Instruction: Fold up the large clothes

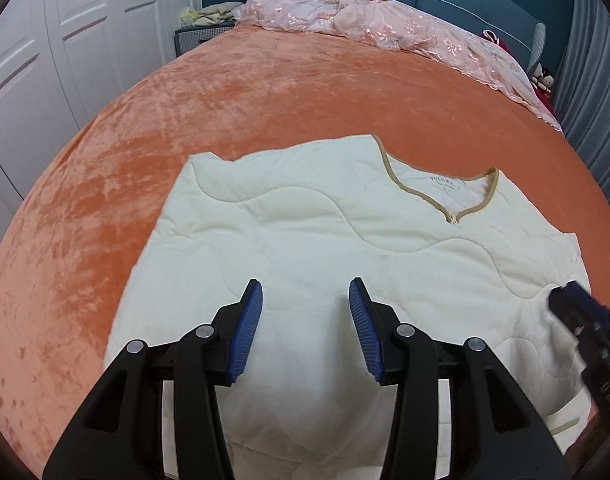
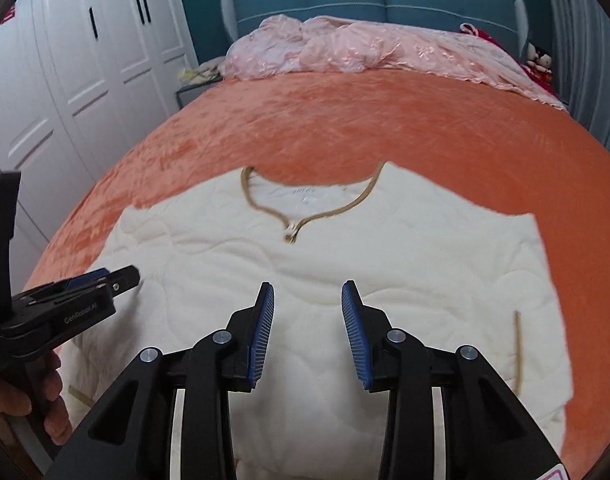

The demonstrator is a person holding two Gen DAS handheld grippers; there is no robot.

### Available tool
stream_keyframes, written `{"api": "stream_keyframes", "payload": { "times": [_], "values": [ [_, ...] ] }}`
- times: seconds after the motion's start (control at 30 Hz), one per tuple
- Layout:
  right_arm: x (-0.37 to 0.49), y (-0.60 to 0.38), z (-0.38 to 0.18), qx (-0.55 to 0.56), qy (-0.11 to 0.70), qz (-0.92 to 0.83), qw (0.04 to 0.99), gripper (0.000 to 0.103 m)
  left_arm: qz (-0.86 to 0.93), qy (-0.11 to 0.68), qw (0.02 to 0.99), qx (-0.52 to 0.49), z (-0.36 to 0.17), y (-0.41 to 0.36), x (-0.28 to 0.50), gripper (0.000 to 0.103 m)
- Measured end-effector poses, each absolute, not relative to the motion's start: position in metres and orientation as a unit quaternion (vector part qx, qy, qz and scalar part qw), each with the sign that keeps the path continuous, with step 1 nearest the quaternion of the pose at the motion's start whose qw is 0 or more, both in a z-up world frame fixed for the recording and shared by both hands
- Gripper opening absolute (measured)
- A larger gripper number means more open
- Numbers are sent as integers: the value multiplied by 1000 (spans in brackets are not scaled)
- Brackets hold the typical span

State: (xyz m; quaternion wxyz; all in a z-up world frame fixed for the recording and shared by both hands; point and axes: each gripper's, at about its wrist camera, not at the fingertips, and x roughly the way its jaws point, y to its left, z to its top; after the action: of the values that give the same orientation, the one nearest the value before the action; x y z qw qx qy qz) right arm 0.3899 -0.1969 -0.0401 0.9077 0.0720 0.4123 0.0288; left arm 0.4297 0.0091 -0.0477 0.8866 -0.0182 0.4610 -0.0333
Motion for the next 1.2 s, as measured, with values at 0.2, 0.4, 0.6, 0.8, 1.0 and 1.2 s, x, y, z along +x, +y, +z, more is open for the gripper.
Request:
{"api": "stream_keyframes", "payload": {
  "times": [0.2,0.4,0.6,0.8,1.0,1.2],
  "values": [
    [379,-175,-87,45,428,24,902,36,-20,460,888,1,-80,0,420,45],
    [375,-178,-96,54,419,28,906,37,-22,414,910,15,-95,-3,405,48],
    [373,-176,-100,47,409,25,911,37,-14,397,917,26,-99,-7,401,50],
    [370,-177,-102,48,396,25,917,38,-1,380,924,42,-102,-12,399,51],
    [370,-182,-101,65,395,41,916,44,-4,380,924,37,-101,-12,399,54],
    [382,-191,-69,109,411,109,899,52,-74,386,919,-39,-54,24,408,60]
  ]
}}
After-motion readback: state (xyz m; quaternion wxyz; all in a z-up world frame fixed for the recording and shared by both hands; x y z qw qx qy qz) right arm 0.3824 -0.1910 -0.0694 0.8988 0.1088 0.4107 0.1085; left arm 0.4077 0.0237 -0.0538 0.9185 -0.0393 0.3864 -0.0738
